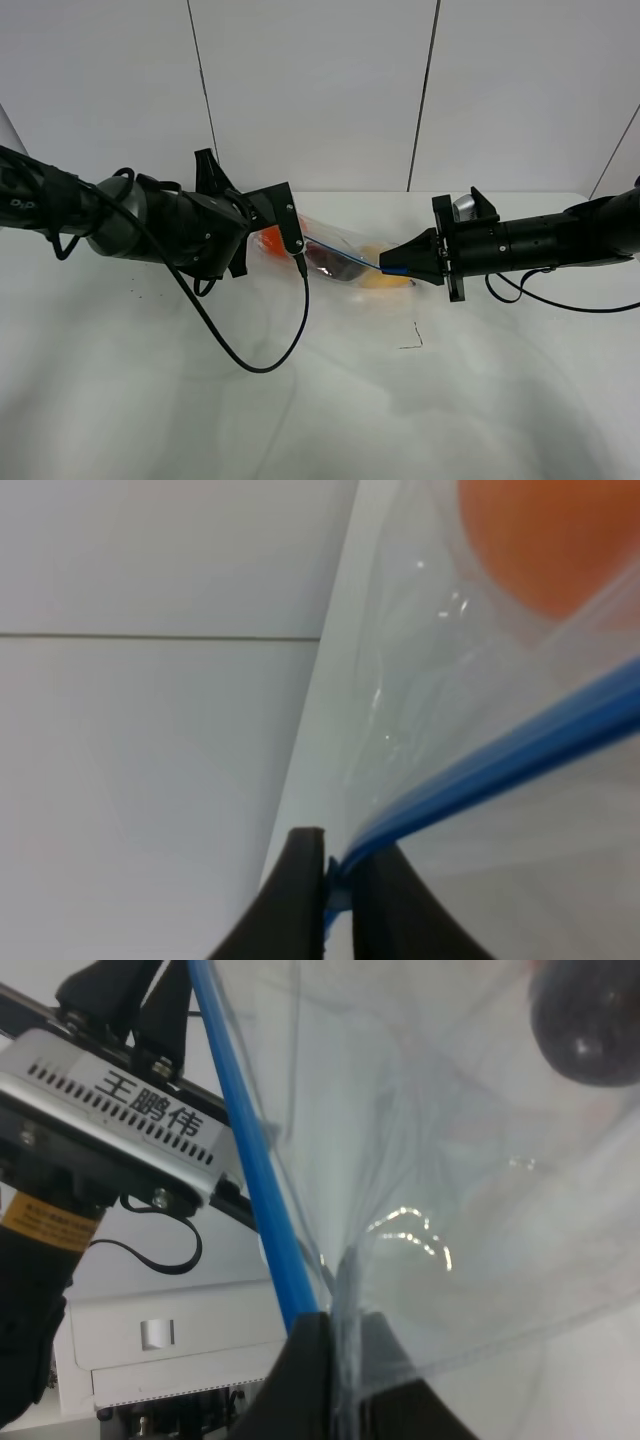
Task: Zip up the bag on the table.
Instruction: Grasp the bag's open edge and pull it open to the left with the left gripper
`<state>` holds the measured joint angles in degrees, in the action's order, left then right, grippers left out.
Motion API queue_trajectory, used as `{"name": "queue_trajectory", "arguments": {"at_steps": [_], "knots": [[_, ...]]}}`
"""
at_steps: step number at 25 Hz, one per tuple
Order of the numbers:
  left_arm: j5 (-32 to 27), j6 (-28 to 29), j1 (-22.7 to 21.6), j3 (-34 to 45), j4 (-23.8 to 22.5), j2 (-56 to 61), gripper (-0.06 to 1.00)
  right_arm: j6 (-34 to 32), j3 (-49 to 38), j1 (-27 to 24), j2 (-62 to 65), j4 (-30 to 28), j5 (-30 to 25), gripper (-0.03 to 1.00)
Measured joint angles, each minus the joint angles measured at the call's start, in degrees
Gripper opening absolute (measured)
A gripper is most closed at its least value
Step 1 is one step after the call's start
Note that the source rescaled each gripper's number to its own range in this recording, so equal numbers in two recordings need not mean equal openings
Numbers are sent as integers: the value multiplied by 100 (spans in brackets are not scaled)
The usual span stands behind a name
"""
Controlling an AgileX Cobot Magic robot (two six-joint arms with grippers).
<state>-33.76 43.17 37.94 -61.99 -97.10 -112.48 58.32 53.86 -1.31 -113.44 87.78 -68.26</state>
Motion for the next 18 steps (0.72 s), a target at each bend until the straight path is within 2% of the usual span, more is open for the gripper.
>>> {"name": "queue_trajectory", "arguments": {"at_steps": [18], "knots": [[97,0,-386,0,-19,0,0,0,0,0,0,-17,0,0]]}}
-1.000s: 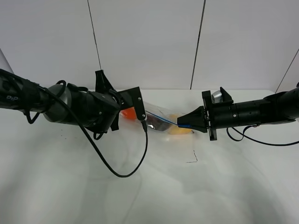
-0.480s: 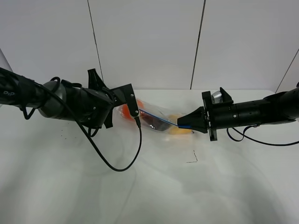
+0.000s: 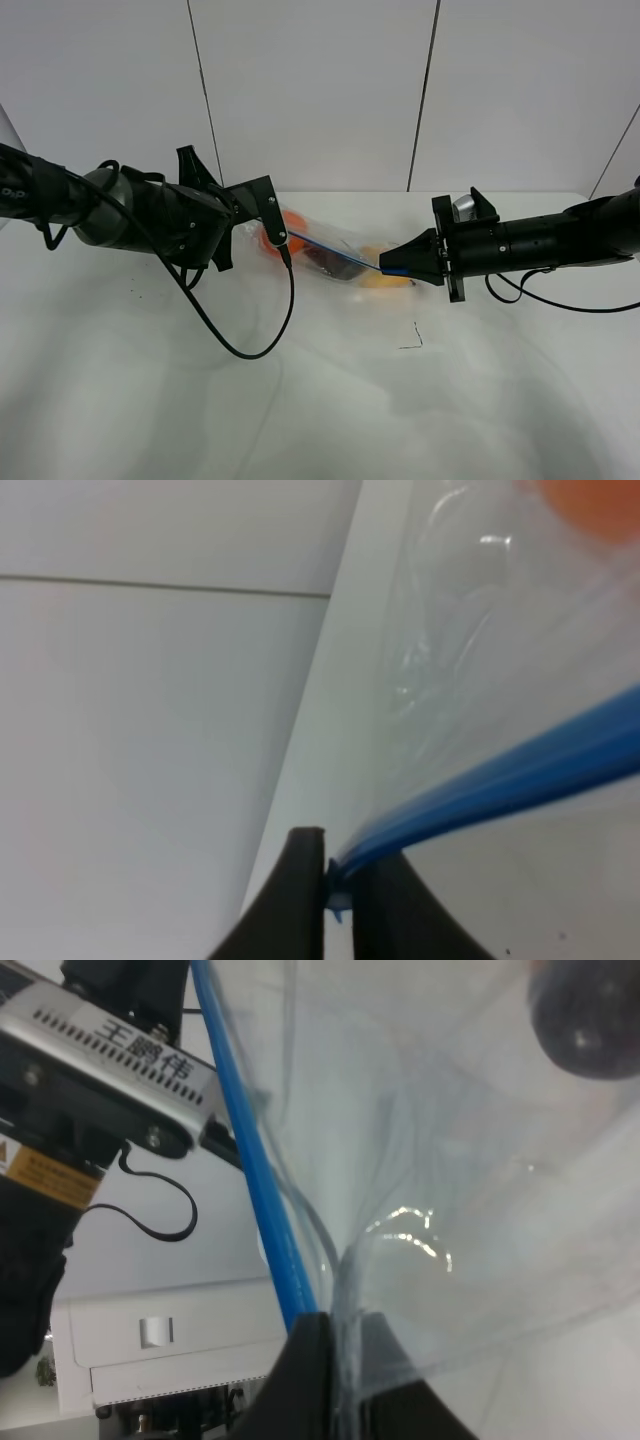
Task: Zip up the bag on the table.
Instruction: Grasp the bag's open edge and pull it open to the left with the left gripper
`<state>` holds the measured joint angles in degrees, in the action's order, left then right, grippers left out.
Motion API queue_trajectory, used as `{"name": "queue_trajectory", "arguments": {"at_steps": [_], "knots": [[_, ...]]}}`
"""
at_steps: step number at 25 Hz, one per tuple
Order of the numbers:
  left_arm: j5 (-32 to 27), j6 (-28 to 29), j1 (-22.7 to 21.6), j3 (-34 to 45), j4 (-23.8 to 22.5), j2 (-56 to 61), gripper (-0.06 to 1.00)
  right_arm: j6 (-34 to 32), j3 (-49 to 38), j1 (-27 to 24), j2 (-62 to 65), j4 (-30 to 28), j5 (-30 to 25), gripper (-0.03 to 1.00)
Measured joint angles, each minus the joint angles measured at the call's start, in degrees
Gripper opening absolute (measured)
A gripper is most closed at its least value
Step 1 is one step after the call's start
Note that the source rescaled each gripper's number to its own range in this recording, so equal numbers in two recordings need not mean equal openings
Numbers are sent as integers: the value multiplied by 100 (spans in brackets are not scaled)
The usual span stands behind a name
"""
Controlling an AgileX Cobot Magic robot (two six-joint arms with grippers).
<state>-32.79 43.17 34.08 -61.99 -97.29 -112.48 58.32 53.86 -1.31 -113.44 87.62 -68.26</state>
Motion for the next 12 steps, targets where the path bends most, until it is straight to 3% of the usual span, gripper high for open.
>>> {"name": "queue_trajectory", "arguments": {"at_steps": [12], "knots": [[75,0,-83,0,-21,0,0,0,0,0,0,-2,-5,0]]}}
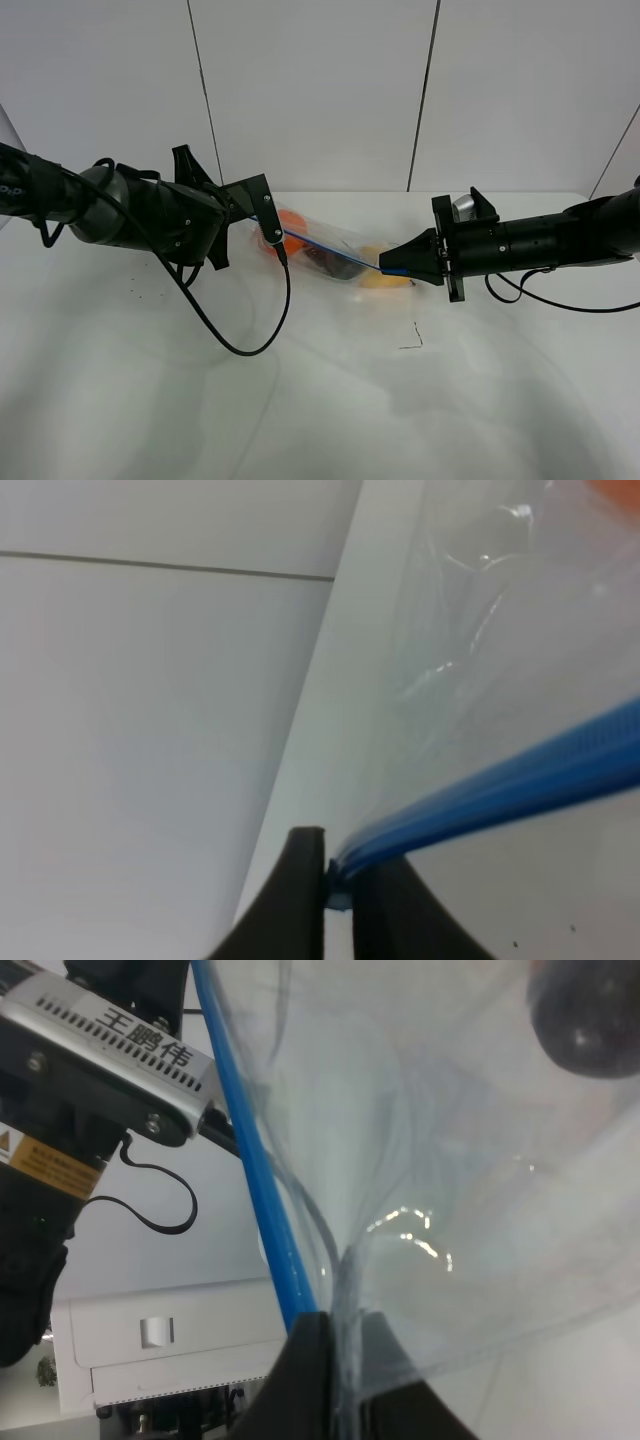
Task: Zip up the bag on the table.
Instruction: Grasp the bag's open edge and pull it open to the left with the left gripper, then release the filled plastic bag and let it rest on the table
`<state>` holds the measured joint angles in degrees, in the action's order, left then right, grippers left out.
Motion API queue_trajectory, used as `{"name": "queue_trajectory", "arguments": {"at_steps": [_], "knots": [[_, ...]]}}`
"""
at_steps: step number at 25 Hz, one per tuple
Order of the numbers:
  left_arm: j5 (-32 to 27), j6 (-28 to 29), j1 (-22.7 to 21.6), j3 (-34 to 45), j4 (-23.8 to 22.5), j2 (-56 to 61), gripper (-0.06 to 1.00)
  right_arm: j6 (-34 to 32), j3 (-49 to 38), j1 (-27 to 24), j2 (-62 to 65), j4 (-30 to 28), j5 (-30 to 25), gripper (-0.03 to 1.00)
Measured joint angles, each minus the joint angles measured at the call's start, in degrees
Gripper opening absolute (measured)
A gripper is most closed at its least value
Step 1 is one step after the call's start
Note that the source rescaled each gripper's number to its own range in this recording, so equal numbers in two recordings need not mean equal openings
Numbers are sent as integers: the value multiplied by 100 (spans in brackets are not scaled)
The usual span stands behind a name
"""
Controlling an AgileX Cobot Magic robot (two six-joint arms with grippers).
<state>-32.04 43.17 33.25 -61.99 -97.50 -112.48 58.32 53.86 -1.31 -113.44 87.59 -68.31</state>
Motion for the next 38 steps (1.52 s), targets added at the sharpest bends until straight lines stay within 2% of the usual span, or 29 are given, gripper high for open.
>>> {"name": "queue_trajectory", "arguments": {"at_steps": [3,5,8,10,13,17,24,28,30,34,38], "knots": [[79,20,-18,0,0,0,0,0,0,0,0,0,0,0],[119,38,-26,0,14,0,6,0,0,0,0,0,0,0],[106,45,-61,0,68,0,29,0,0,0,0,-88,-5,0],[106,50,-85,0,142,0,49,0,0,0,0,-107,-11,0],[106,64,-85,0,179,0,64,6,0,0,0,-138,-15,0],[46,74,-85,0,174,0,68,6,0,0,0,-150,-15,0],[-184,162,-85,0,174,0,68,15,0,0,0,-150,-17,0],[-188,239,-85,-1,507,0,69,22,0,0,0,-150,-29,0],[-188,268,-85,-1,718,0,75,35,0,0,0,-150,-29,0],[-285,288,-85,-1,839,0,95,35,0,0,0,-150,-29,0],[-405,298,-85,-1,878,10,99,40,0,0,0,-150,-29,0]]}}
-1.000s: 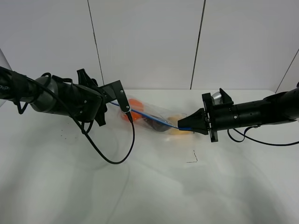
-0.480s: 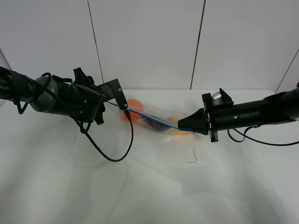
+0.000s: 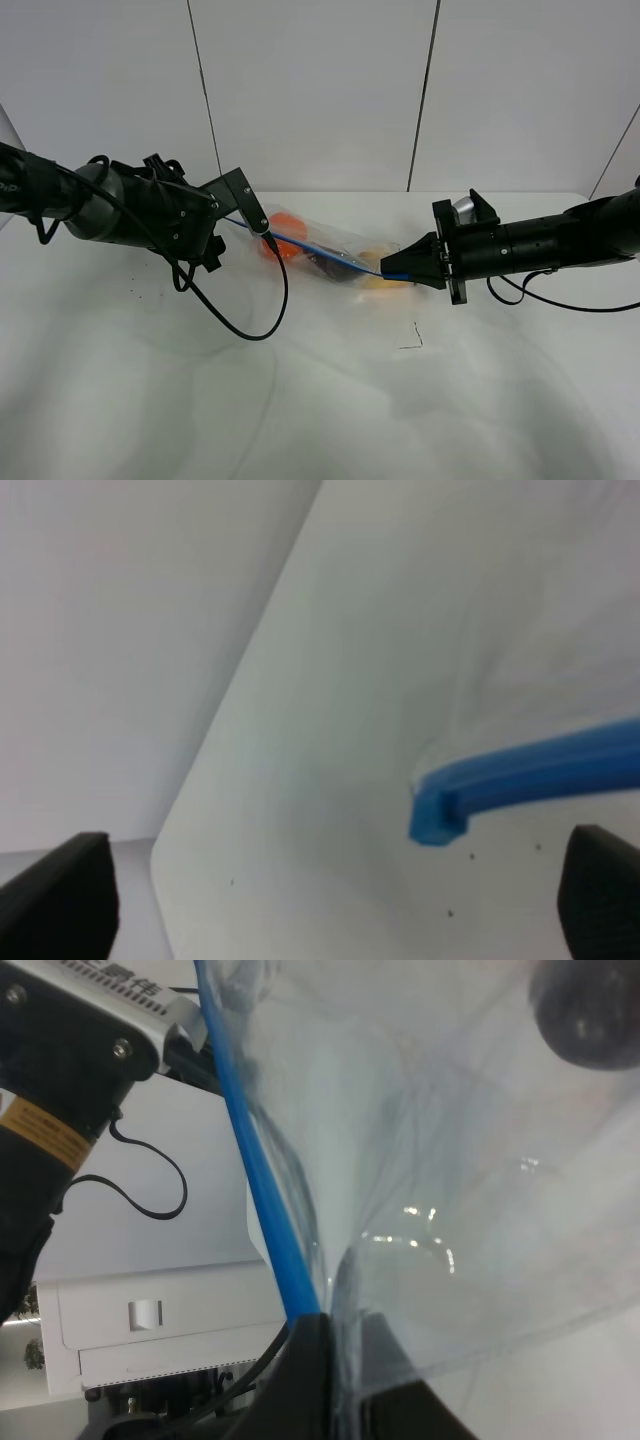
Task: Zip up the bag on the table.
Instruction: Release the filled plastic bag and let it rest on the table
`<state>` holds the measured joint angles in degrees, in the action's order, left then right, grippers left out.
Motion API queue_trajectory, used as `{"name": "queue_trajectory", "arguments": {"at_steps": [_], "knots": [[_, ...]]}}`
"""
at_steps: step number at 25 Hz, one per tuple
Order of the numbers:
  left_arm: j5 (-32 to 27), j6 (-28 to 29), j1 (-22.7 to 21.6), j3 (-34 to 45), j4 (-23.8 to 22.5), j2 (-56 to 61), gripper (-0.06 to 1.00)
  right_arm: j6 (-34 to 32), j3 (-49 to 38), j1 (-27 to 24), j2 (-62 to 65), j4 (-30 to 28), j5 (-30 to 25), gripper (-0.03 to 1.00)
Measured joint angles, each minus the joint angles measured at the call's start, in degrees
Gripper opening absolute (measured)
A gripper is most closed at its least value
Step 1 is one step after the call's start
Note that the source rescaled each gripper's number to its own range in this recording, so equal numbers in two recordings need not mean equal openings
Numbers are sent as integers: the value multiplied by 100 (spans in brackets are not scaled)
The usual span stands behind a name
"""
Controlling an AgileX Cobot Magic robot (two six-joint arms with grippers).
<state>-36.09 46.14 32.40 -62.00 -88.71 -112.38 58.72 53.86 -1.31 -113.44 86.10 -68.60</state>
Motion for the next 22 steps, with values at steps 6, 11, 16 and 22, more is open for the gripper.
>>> {"name": "queue_trajectory", "arguments": {"at_steps": [6,11,16,22], "knots": [[-34,-3,0,-94,90,440,100,0,0,0,0,0,0,0],[-130,-554,-7,-628,1075,1017,100,43,0,0,0,-12,-4,0],[-425,-2731,-397,-1667,3855,1501,100,43,0,0,0,-19,-4,0],[-1346,-4818,-1501,-2900,6730,2074,100,60,0,0,0,-19,-4,0]]}}
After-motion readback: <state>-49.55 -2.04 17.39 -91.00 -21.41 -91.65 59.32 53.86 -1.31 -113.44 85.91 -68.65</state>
